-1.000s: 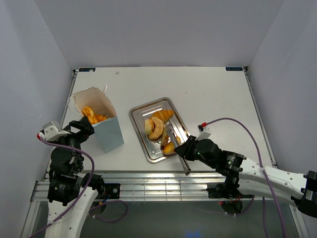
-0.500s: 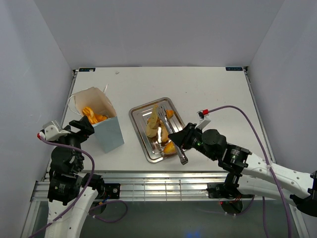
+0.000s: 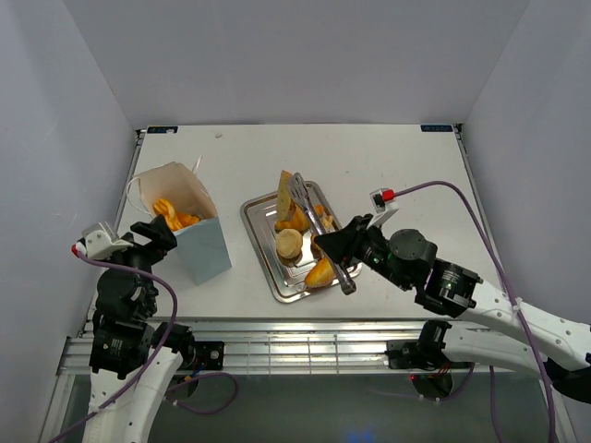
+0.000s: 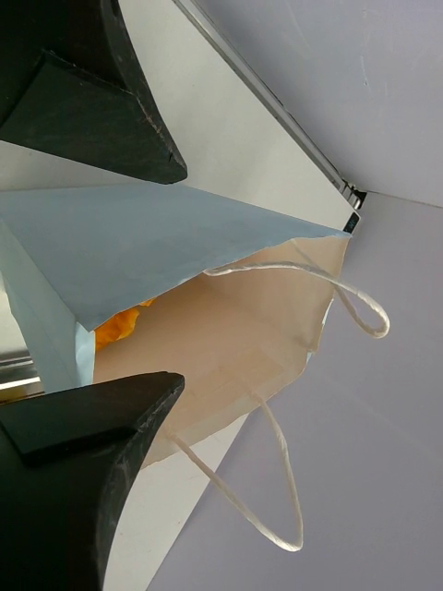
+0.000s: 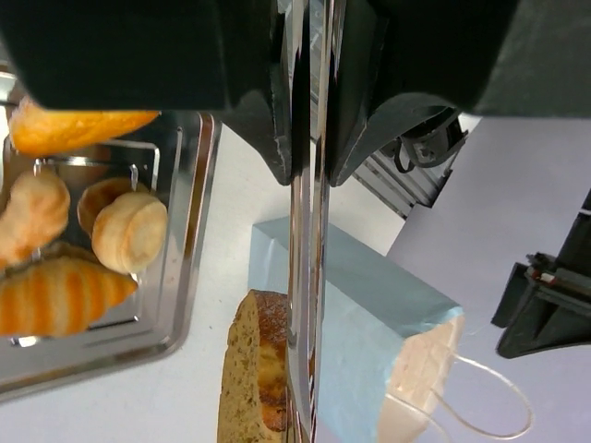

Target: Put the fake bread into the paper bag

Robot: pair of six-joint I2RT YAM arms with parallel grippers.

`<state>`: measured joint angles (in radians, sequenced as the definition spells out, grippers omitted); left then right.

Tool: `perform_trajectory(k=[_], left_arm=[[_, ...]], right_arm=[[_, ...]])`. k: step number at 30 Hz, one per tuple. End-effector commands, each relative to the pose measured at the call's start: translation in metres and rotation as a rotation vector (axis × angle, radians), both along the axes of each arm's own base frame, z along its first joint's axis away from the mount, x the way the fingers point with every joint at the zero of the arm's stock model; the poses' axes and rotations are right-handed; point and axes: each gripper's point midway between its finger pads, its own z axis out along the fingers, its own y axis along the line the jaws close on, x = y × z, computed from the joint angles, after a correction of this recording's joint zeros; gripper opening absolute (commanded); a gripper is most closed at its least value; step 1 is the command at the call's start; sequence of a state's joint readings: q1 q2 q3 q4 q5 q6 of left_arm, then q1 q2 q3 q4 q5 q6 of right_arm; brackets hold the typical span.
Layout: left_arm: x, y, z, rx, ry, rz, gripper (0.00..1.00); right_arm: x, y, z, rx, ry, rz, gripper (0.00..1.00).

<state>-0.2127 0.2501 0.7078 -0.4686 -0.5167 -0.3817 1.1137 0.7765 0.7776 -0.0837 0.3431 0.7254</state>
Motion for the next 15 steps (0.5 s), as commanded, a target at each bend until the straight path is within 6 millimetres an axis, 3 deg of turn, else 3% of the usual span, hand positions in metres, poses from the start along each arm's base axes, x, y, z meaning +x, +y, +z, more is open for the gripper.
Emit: perform_trajectory(k=[1,3,6,7,10,15], left_arm=[[0.001,0.002,0.000,0.002,0.012,0.013,0.93],[0.000,0.005,-0.001,-0.003,0.017,0.033,0.93],[0.000,0.006,-0.002,-0.006,0.022,0.042,0.93],[0.000,0.007,-0.001,-0.006,0.022,0.045,0.93],[0.000,0.008,-0.002,-0.005,0.025,0.052,0.93],[0.000,0.010,-0.003,-0.003,0.030,0.064,0.92]], right_arm=[[-0.005,0.017,0.081,0.083,-0.222,0.104,0.09],[-0.007,0.030,0.107,0.084,-0.285,0.155,0.09],[-0.018,0.058,0.121,0.070,-0.331,0.290,0.09],[-0.028,0.064,0.137,0.091,-0.366,0.351,0.09],[-0.040,0.084,0.139,0.102,-0.387,0.457,0.09],[-0.047,0.112,0.122,0.078,-0.381,0.548,0.08]])
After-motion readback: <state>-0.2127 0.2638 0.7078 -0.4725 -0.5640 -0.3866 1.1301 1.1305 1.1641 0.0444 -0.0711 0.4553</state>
